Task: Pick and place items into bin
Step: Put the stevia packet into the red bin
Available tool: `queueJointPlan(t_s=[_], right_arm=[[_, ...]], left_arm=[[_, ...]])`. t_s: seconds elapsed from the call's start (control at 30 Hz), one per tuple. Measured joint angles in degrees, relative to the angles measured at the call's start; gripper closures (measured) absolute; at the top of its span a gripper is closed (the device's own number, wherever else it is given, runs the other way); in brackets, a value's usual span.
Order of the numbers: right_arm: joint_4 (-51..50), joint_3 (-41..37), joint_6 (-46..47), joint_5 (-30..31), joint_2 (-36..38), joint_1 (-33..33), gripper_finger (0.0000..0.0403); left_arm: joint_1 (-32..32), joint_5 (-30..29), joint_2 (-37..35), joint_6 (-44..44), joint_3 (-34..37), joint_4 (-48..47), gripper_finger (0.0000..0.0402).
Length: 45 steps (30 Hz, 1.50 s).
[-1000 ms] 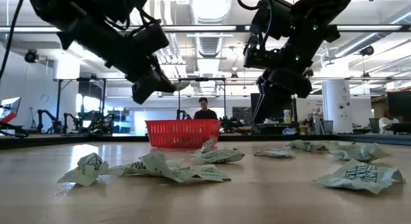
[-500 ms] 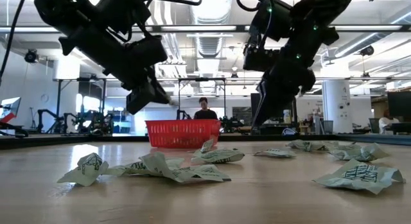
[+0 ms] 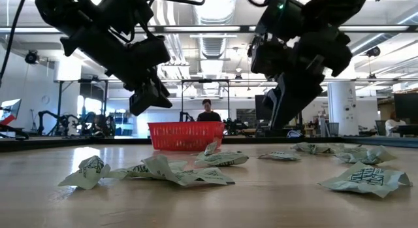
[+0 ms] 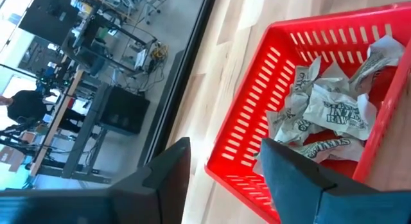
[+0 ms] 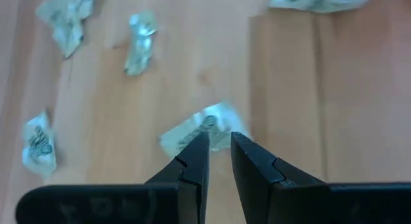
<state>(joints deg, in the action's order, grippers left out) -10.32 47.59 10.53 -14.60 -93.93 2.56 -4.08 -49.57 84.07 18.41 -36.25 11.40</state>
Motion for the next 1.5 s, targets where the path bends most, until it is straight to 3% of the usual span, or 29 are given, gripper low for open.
queueJointPlan(t_s=[0.2, 0.37, 0.67, 0.93, 1.27, 1.5], right_arm=[[4.67, -1.35, -0.49, 7.38, 0.00, 3.20, 0.0346], [6.57, -1.94, -0.48, 8.99, 0.00, 4.27, 0.0343], [8.14, -3.79, 1.44, 13.53, 0.00, 5.47, 0.0285], [8.43, -5.10, 3.35, 14.66, 0.00, 5.47, 0.0254], [16.07, -8.75, 4.49, 14.81, -0.23, 5.62, 0.0257], [19.41, -8.24, 3.56, 14.22, -5.88, 5.84, 0.0251]], left_arm=[[0.00, 0.01, -0.13, 0.02, -0.11, 0.04, 0.0228], [0.00, 0.01, -0.28, 0.02, -0.17, 0.06, 0.0228], [0.00, 0.03, -0.55, 0.02, -0.20, 0.08, 0.0228], [0.00, 0.03, -0.55, 0.02, -0.20, 0.07, 0.0228], [0.00, 0.03, -0.55, 0.02, -0.20, 0.09, 0.0228], [0.00, 0.05, -0.55, 0.02, -0.20, 0.09, 0.0228]])
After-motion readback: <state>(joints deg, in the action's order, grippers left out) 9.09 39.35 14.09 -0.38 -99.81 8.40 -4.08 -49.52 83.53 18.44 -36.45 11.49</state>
